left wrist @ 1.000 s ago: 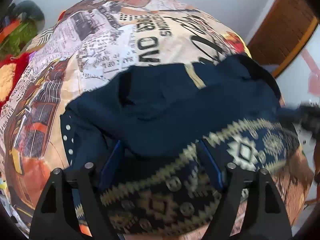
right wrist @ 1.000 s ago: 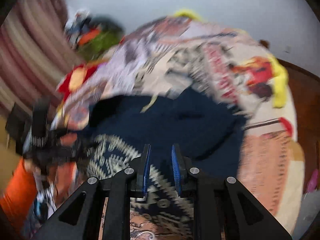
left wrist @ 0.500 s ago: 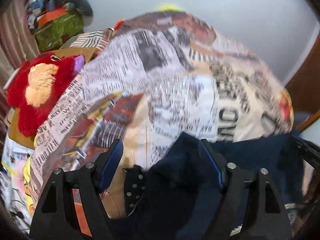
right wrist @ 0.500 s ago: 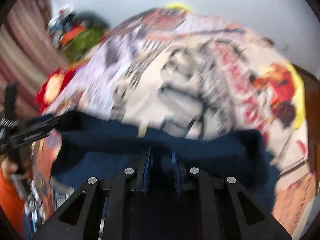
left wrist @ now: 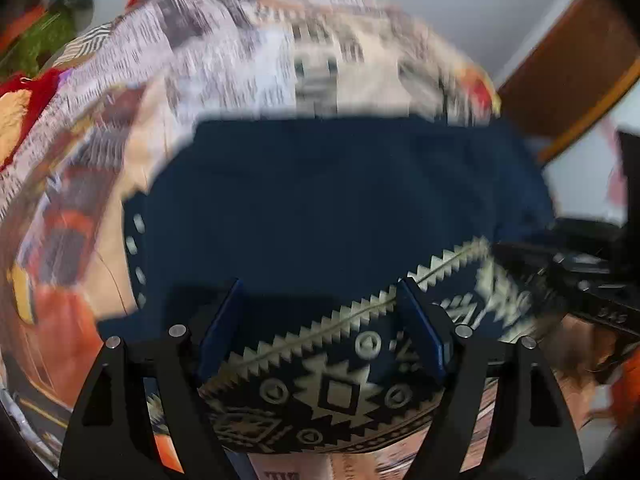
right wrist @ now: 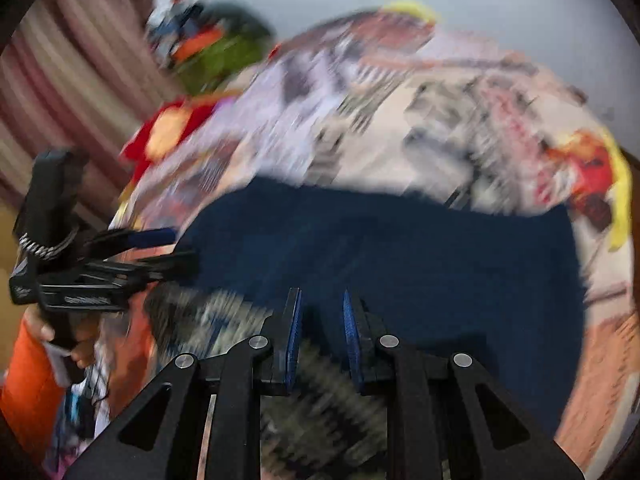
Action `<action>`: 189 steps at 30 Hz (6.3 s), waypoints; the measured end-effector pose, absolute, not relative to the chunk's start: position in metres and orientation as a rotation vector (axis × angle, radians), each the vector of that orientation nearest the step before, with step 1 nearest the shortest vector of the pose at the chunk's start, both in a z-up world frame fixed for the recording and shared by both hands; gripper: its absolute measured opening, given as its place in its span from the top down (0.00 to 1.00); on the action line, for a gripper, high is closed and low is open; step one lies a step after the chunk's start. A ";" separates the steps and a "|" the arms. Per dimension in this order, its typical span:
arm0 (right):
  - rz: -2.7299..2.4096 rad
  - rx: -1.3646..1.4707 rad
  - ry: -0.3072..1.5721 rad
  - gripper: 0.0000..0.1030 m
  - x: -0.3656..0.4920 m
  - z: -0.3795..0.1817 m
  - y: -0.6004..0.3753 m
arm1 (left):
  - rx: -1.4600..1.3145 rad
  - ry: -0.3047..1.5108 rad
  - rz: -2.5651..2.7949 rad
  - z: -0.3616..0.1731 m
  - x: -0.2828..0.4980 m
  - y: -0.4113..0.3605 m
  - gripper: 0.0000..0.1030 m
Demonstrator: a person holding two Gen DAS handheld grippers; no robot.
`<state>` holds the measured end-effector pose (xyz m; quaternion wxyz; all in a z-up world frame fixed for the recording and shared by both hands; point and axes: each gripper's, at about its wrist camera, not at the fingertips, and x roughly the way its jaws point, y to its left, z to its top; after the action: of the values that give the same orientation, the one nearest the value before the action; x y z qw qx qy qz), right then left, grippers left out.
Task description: Fold large clothes
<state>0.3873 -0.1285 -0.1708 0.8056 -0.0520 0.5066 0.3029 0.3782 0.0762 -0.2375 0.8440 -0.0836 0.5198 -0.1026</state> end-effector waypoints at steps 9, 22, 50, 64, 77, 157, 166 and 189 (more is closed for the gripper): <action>0.612 -0.202 1.082 0.83 0.342 -0.195 -0.148 | -0.244 1.087 -0.146 -0.265 0.327 0.097 0.17; 0.552 -0.274 1.036 0.82 0.304 -0.185 -0.169 | -0.282 1.051 0.015 -0.269 0.271 0.135 0.16; 0.598 -0.266 1.102 0.82 0.319 -0.196 -0.116 | -1.291 0.889 -0.148 -0.329 0.326 0.175 0.13; 0.645 -0.138 1.149 0.81 0.329 -0.183 -0.127 | -0.846 0.753 0.051 -0.252 0.353 0.160 0.88; 0.618 -0.081 1.130 0.80 0.333 -0.203 -0.082 | -0.609 0.670 -0.036 -0.167 0.345 0.109 0.89; 0.414 0.301 1.180 0.10 0.292 -0.182 -0.322 | -0.035 0.901 -0.424 -0.165 0.295 -0.028 0.17; 0.414 0.348 1.116 0.09 0.326 -0.155 -0.319 | -0.278 1.022 -0.418 -0.177 0.364 0.001 0.17; 0.625 0.507 1.309 0.08 0.413 -0.233 -0.273 | -0.679 1.240 -0.630 -0.265 0.447 -0.008 0.10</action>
<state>0.4127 -0.2730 -0.2325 0.7191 0.2294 0.5918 0.2827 0.4468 -0.0082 -0.2654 0.7152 -0.3065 0.5599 -0.2845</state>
